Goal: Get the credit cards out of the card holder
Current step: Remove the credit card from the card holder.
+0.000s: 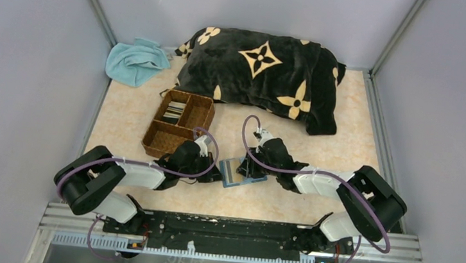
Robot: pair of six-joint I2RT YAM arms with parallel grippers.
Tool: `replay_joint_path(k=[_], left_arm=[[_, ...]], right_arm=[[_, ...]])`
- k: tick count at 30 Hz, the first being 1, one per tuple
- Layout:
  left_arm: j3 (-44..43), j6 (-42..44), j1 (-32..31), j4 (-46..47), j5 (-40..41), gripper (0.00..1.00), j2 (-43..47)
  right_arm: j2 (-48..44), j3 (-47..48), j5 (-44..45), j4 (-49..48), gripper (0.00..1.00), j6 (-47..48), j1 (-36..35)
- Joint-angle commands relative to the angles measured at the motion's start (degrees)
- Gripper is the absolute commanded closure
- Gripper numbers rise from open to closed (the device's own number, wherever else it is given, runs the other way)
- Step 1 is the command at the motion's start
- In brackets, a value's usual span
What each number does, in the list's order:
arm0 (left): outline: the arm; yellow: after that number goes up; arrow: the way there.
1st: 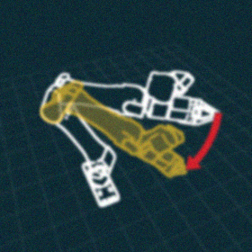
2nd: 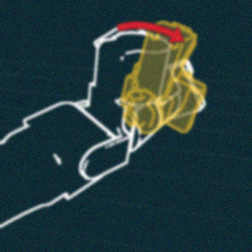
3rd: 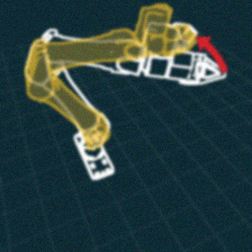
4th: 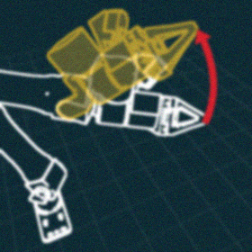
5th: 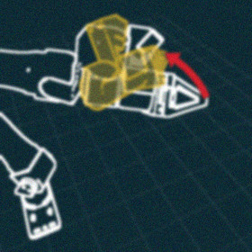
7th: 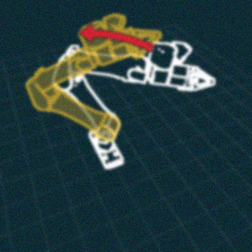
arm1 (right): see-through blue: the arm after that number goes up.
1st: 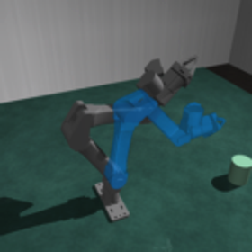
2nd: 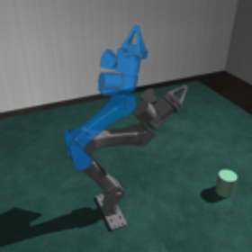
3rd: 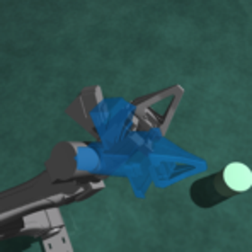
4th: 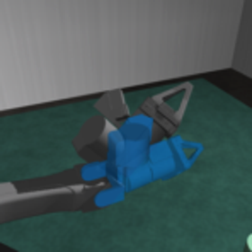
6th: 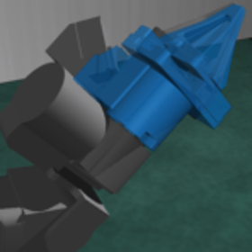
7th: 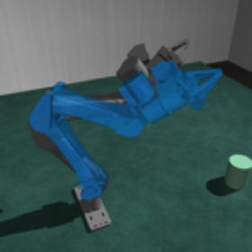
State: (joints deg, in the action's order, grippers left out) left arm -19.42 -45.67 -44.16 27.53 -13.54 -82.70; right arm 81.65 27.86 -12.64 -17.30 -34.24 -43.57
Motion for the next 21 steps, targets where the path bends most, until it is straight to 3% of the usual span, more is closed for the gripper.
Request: replay_joint_path(k=[1, 11, 21], left_arm=[[0.6, 0.8, -0.7, -1.4, 0.3, 1.0, 2.5], [-2.6, 2.2, -0.7, -8.1, 1.3, 1.0, 10.1], [-3.0, 1.4, -0.7, -0.7, -1.6, 1.0, 3.2]], right_arm=[[-2.2, 1.4, 1.7, -0.2, 0.68, 1.6, 1.7], [0.3, 0.5, 1.0, -2.5, 0.68, 1.0, 2.0], [0.9, -0.2, 0.0, -3.6, 0.68, 0.7, 2.0]])
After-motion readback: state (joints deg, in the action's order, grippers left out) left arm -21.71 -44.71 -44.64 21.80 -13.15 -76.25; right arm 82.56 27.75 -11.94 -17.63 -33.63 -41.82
